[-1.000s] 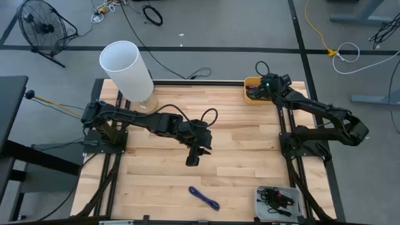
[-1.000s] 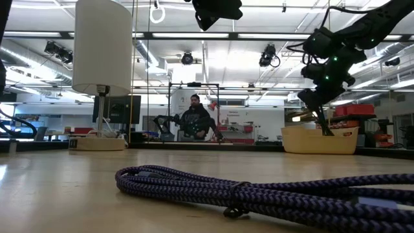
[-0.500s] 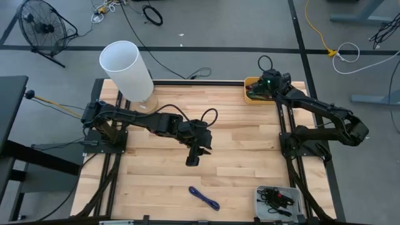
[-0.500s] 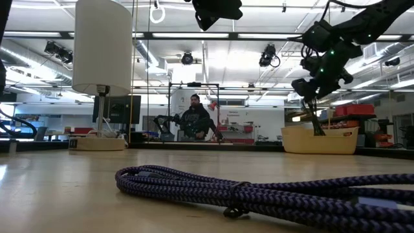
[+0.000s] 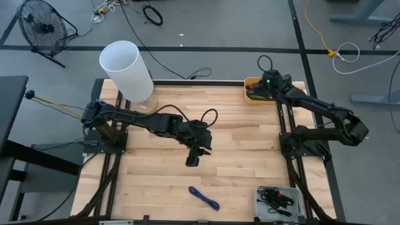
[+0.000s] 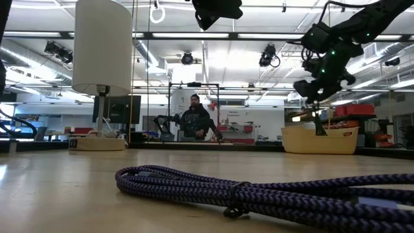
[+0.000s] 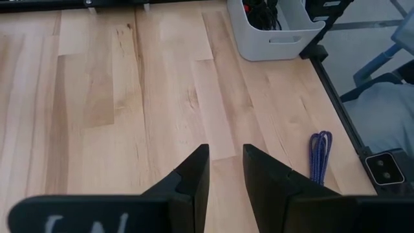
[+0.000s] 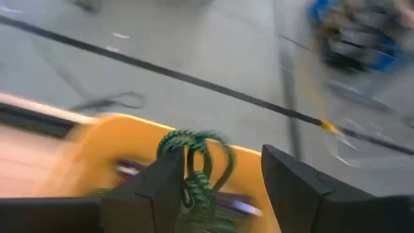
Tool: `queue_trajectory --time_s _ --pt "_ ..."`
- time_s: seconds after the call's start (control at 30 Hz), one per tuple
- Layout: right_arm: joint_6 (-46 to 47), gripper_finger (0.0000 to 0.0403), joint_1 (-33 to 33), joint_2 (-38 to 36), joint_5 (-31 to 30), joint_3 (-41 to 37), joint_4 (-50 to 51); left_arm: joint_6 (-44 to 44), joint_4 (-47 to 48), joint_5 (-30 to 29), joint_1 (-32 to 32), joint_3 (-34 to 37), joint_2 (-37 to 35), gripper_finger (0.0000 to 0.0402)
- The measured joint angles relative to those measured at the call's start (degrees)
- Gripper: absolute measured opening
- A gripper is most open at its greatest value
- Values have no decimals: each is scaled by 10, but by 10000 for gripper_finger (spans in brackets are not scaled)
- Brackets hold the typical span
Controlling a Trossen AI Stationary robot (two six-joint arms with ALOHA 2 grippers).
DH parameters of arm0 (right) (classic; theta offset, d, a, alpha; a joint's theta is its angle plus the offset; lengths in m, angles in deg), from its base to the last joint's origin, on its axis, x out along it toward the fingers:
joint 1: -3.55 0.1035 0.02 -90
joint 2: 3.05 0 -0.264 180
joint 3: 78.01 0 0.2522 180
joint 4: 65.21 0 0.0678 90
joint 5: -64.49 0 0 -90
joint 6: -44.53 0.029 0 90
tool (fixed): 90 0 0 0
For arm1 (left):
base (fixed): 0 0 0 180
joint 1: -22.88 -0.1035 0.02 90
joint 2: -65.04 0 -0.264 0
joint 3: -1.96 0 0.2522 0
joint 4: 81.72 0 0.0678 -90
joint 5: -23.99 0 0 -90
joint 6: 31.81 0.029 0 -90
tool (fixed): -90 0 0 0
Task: Pick & Place USB Port
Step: Put the black and green USB cable into the yellow bin
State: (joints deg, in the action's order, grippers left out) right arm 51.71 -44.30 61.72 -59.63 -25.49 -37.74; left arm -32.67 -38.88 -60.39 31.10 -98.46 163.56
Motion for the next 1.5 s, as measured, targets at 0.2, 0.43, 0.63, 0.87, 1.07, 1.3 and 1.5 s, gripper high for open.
queue_trajectory --time_s 0.2,0.43,0.63,0.87,1.07,1.3,1.5 --pt "-48 205 0 16 19 0 35 0 0 0 1 0 0 99" --pt "19 200 -3 62 11 0 11 0 -2 0 1 0 0 99" --pt "-16 196 -7 82 66 0 17 8 -1 -1 3 0 0 99" --pt "-45 196 0 82 35 61 122 16 -3 -20 3 0 0 99" --pt "-22 196 3 82 77 69 147 15 -3 -20 3 0 0 99" --pt "-31 196 3 82 130 92 193 15 -2 -20 4 0 0 99" --pt "-31 196 15 81 106 112 227 15 -2 -20 4 0 0 99"
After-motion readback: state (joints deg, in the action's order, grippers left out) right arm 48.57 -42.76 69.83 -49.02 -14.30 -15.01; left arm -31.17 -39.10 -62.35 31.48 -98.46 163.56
